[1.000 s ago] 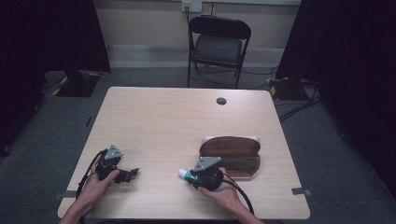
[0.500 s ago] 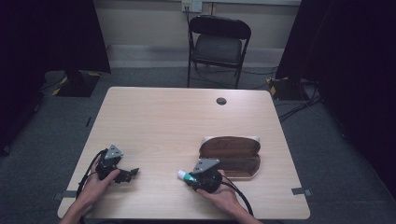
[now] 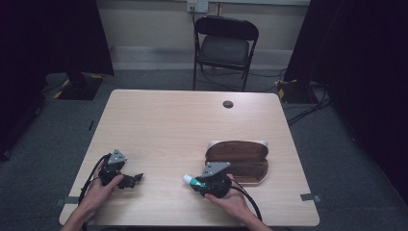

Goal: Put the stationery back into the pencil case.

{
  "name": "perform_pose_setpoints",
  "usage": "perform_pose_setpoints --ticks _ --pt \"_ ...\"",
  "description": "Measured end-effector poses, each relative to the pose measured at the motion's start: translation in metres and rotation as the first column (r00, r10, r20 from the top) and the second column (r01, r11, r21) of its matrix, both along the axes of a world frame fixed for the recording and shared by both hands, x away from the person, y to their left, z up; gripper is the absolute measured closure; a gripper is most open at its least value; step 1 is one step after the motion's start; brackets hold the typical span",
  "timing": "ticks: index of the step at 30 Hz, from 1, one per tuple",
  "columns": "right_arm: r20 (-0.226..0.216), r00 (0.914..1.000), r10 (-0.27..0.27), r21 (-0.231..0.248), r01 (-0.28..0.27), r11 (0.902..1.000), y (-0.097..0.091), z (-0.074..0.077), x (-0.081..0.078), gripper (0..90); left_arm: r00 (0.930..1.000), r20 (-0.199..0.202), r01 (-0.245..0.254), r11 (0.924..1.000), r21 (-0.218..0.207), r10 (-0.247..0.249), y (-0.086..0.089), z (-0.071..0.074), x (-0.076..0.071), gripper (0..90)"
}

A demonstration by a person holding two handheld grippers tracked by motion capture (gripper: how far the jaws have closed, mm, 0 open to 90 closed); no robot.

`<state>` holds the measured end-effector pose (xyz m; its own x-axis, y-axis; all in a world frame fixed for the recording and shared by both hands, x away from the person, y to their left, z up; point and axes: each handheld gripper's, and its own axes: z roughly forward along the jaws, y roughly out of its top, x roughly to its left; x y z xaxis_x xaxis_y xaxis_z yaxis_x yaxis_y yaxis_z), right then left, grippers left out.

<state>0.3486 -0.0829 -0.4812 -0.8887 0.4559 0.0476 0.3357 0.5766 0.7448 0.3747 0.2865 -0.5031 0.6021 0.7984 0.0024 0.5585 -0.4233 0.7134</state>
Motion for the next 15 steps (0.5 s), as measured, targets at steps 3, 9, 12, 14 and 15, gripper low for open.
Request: perform_pose_setpoints --ticks 3,9,12,14,15 --pt "0.000 0.9999 -0.016 0.010 0.016 0.9998 -0.003 0.004 0.000 65.7 1.0000 0.000 0.002 1.0000 -0.004 -0.002 0.000 0.000 0.000 0.0" --pt "0.014 0.9992 -0.037 0.041 0.036 0.9985 -0.011 0.015 -0.001 65.8 1.0000 0.000 0.002 1.0000 -0.005 -0.002 0.000 0.000 0.000 0.0" --pt "0.021 0.9987 -0.046 0.055 0.045 0.9975 -0.017 0.020 -0.001 65.8 1.0000 0.001 0.002 1.0000 -0.006 -0.002 0.000 0.000 -0.001 0.0" --pt "0.017 0.9985 -0.052 0.065 0.051 0.9966 -0.021 0.023 -0.001 65.7 1.0000 0.001 0.002 1.0000 -0.005 -0.002 0.000 0.000 -0.001 0.0" --pt "0.019 0.9983 -0.055 0.068 0.054 0.9963 -0.024 0.024 -0.001 65.8 1.0000 0.001 0.001 1.0000 -0.006 -0.001 0.000 0.000 -0.001 0.0"
